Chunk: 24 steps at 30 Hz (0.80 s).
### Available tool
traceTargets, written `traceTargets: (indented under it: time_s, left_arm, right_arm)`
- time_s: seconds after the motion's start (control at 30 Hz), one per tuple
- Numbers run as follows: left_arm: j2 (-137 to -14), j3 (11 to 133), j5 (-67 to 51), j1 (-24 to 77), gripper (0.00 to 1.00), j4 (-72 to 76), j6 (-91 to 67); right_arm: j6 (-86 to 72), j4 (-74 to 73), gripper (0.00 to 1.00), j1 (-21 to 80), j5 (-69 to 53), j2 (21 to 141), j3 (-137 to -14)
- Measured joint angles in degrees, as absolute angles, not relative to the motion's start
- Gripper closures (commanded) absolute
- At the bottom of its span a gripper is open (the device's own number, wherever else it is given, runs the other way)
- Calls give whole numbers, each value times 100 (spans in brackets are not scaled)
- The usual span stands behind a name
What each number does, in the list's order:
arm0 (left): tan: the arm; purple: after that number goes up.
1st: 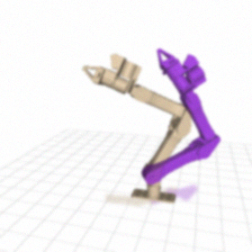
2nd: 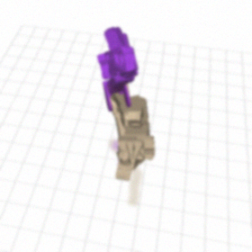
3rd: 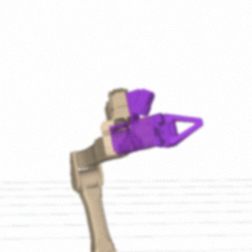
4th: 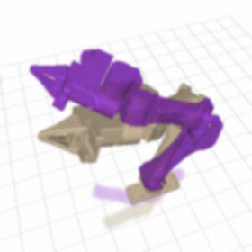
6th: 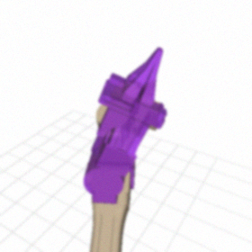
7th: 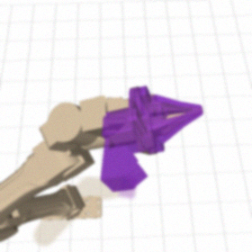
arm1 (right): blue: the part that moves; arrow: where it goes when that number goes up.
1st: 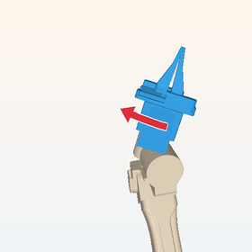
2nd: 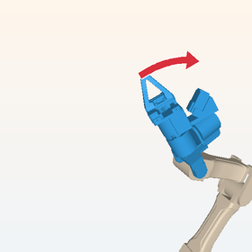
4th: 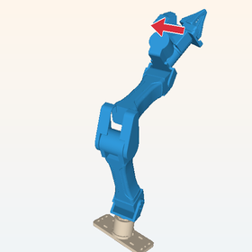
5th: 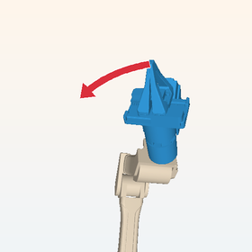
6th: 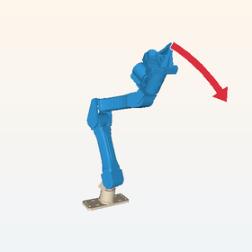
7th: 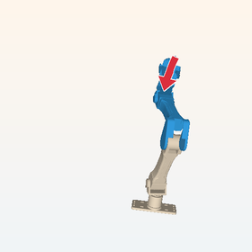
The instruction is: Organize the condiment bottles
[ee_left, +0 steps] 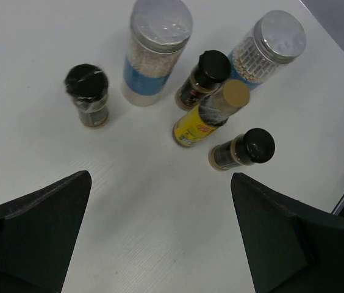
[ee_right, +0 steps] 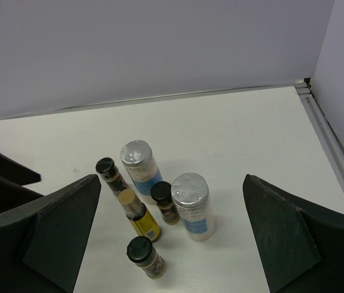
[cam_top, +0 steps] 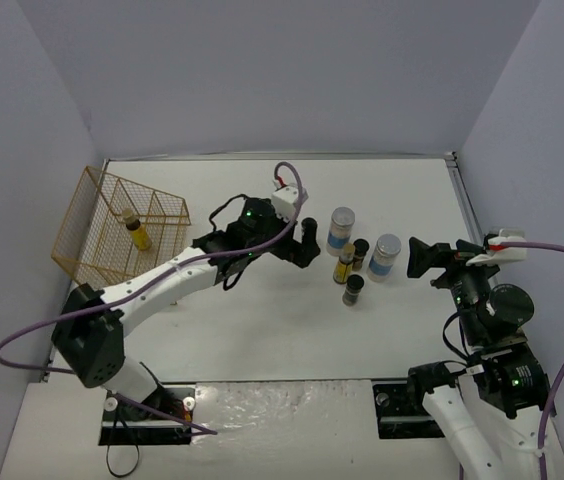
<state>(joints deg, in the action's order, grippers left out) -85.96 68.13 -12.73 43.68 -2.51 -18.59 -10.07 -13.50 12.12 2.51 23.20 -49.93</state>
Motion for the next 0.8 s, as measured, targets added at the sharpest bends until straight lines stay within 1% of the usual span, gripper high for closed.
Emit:
traceTargets:
  time_s: [0.23, 0.37, 0.5, 0.67, 0.77, 0.8]
  left_arm:
    - [-9843, 7739, -1285, 5047, 4, 406, -1479]
    - [-10323, 8154, -1306, 5221, 11, 670, -1354]
    - [-10632, 8286, -1278, 5298, 17, 662, -1227]
    - [-10831, 8294, -1175, 5330, 21, 622, -1152]
    - [-10874, 8294, -1091, 5335, 27, 616, -1107]
    - [-10881, 8294, -1069, 5336, 31, 617, -1093]
  right_arm:
    - [-1009, -1355, 0, 1212, 223, 2320, -4996]
    - [-1011, -1391, 0, 1212, 202, 2320, -5052]
    - [-1009, -1410, 0, 1212, 200, 2320, -5109]
    - [-1009, -1480, 0, 1212, 200, 2318, -5109]
    - [-1009, -1490, 0, 1212, 200, 2318, -5109]
    - [-1009, -1490, 0, 1212, 200, 2318, -5109]
